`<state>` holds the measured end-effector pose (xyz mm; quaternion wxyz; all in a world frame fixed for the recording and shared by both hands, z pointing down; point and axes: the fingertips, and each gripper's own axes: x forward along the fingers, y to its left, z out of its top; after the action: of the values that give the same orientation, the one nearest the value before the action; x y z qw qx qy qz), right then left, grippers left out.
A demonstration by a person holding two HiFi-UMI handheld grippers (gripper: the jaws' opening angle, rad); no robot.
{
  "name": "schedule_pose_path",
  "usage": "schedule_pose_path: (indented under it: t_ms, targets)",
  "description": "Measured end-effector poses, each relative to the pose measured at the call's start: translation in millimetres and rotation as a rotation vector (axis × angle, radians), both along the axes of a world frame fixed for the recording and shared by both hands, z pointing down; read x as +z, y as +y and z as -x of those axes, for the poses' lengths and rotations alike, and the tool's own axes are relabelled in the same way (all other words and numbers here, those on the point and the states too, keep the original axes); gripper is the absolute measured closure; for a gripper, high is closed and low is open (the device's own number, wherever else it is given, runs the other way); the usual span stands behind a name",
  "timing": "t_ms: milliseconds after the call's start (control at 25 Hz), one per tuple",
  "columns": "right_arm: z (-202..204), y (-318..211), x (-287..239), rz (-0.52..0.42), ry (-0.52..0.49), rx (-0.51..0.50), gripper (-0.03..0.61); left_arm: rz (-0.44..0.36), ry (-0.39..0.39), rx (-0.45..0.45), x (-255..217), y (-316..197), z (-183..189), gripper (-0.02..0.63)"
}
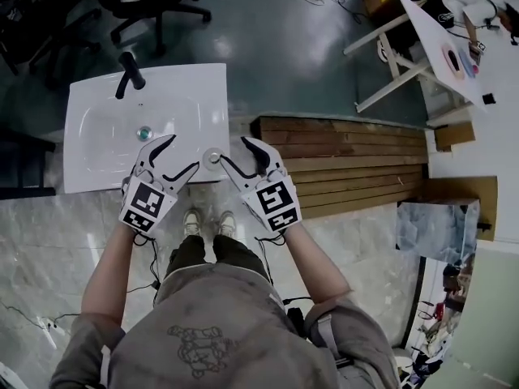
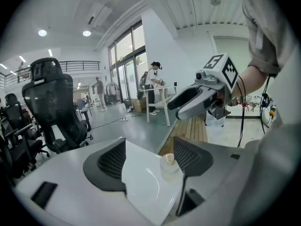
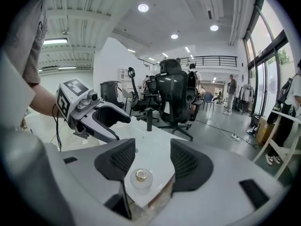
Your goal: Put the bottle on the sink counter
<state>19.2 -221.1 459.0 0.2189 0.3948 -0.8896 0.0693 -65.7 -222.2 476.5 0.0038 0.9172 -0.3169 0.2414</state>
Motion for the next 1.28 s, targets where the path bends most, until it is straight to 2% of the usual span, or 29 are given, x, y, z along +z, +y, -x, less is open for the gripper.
schedule_pose_path:
  t_ms: [240, 520, 560, 680, 760, 920, 1120, 1280]
  targets:
    - [-18, -5, -55, -0.078, -0.108, 0.085, 0.347, -0.067, 0.089, -0.020, -60, -3, 0, 0.291]
    - [-32, 1, -127, -0.209, -0.153, 0.125, 0.396, -0.165, 0.174, -0.059, -135, -1, 6, 0.314]
    - [-33, 4, -136, -0.217, -0.168, 0.128, 0.402, -0.185, 0.184, -0.068, -145, 0, 8, 0.325]
    - [-37, 10, -160, -0.243, -0.215, 0.137, 0.417, -0.233, 0.208, -0.102, -169, 4, 15, 0.434]
    - [-42, 15, -176, -0.275, -0.234, 0.144, 0.430, -0.256, 0.217, -0.111, -182, 8, 18, 0.436]
    - [-54, 27, -210, -0.332, -0.263, 0.154, 0.448, -0.298, 0.235, -0.137, -206, 16, 22, 0.492]
    - [-57, 48, -240, -0.408, -0.235, 0.143, 0.474, -0.337, 0.298, -0.153, -229, 23, 30, 0.546]
    - [-56, 62, -249, -0.424, -0.225, 0.134, 0.492, -0.385, 0.248, -0.172, -238, 31, 31, 0.569]
